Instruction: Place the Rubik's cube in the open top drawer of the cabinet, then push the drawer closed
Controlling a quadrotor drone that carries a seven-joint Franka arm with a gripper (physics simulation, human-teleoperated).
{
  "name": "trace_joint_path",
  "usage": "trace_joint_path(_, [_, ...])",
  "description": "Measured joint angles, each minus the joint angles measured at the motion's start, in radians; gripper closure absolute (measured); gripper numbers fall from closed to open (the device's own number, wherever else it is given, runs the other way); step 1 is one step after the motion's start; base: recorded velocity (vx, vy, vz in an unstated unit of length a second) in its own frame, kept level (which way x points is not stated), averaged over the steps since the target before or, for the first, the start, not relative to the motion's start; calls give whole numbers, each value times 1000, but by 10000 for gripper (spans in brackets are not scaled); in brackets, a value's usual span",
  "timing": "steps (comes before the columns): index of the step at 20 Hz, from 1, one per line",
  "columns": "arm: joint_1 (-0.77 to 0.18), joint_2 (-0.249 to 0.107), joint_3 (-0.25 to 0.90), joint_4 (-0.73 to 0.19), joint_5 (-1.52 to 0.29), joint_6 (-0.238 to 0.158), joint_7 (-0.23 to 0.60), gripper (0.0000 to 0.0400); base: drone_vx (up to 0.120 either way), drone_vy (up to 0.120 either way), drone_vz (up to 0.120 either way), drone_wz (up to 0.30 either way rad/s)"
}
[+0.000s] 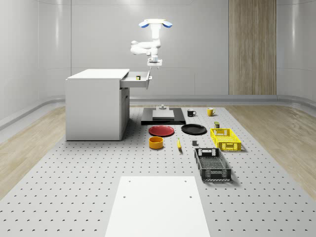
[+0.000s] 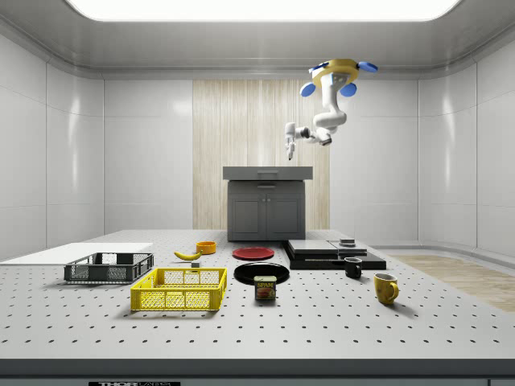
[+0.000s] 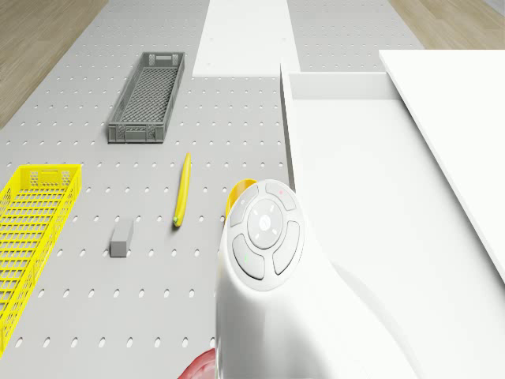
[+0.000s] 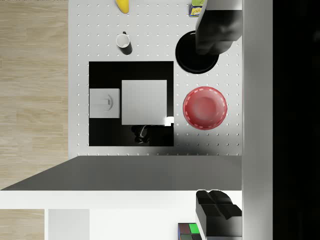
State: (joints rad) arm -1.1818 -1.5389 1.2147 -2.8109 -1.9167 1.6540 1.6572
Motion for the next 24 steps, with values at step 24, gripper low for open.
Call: trace_joint_path(24, [-1205, -83, -173, 464, 195, -1157, 886, 0, 0, 83, -48, 0])
